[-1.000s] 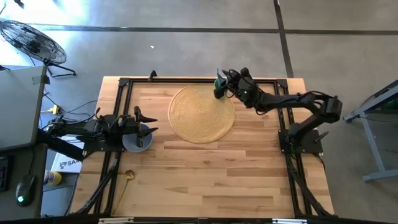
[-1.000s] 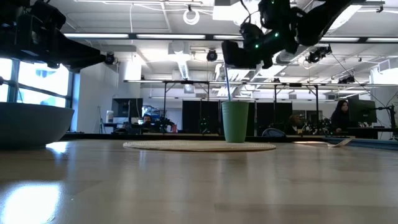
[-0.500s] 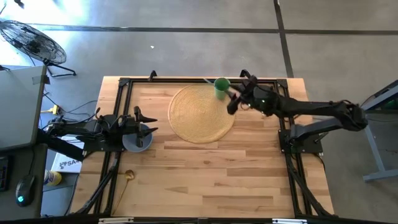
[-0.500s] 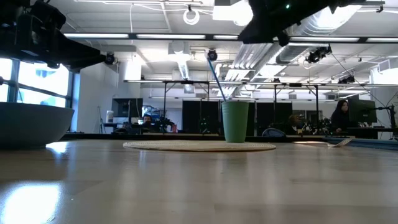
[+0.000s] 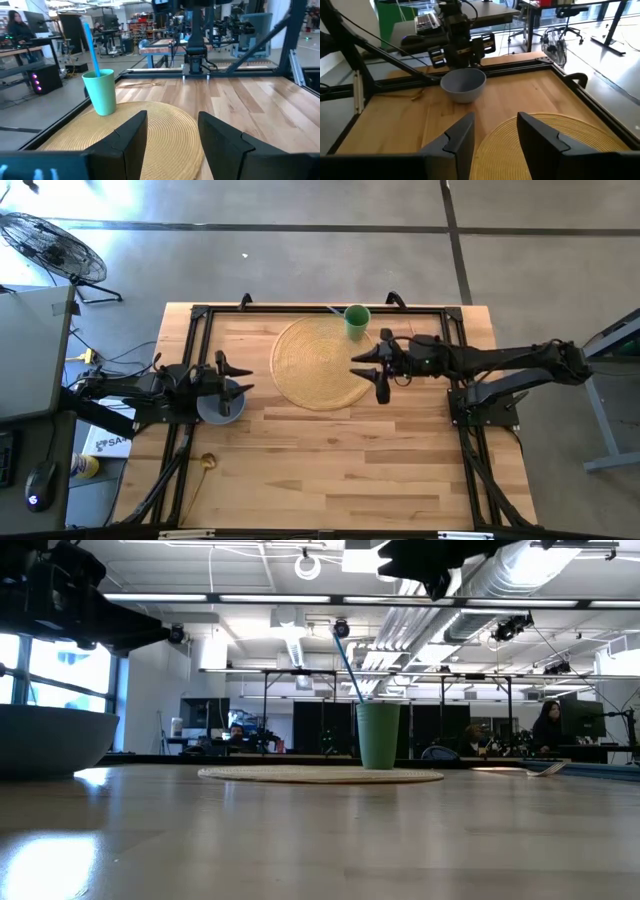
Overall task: Pick & Place Utensil
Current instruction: Put the blue bowl on the brown mat to the bottom left of the green cup
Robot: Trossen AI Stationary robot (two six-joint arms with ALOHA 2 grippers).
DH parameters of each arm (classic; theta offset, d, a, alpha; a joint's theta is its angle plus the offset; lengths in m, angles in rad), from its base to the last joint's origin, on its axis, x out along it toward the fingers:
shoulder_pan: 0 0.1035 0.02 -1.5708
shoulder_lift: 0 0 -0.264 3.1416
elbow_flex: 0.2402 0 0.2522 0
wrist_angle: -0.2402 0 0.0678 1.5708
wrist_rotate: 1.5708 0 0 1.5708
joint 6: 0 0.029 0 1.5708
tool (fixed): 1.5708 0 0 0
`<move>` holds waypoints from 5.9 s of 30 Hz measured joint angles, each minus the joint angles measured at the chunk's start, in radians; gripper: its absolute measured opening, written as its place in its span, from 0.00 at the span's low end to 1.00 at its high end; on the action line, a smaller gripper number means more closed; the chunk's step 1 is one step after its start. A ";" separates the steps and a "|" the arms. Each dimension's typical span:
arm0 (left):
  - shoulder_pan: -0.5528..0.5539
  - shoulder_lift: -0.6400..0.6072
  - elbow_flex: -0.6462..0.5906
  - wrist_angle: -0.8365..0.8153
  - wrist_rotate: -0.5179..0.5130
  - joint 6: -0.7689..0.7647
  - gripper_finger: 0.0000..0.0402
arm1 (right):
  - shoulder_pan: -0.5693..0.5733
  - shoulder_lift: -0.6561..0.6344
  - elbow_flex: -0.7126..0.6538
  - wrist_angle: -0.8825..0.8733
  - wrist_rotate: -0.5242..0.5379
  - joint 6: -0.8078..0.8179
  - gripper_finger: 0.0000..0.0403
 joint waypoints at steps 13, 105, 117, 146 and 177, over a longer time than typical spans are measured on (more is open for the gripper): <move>0.000 0.016 -0.001 0.115 0.113 -0.374 0.43 | 0.007 0.000 0.000 0.000 0.000 0.000 0.35; -0.302 1.172 0.721 -1.037 0.162 -1.101 0.43 | 0.006 0.001 -0.001 0.005 0.000 -0.001 0.35; -0.301 1.276 0.722 -1.002 0.179 -1.069 0.43 | 0.006 0.001 -0.001 0.005 0.000 0.000 0.35; -0.301 1.266 0.799 -1.111 0.176 -1.046 0.01 | 0.006 0.001 -0.001 0.007 0.000 0.000 0.35; 0.166 1.835 1.478 -0.924 0.103 0.169 0.00 | 0.006 0.001 -0.001 0.006 0.000 -0.001 0.35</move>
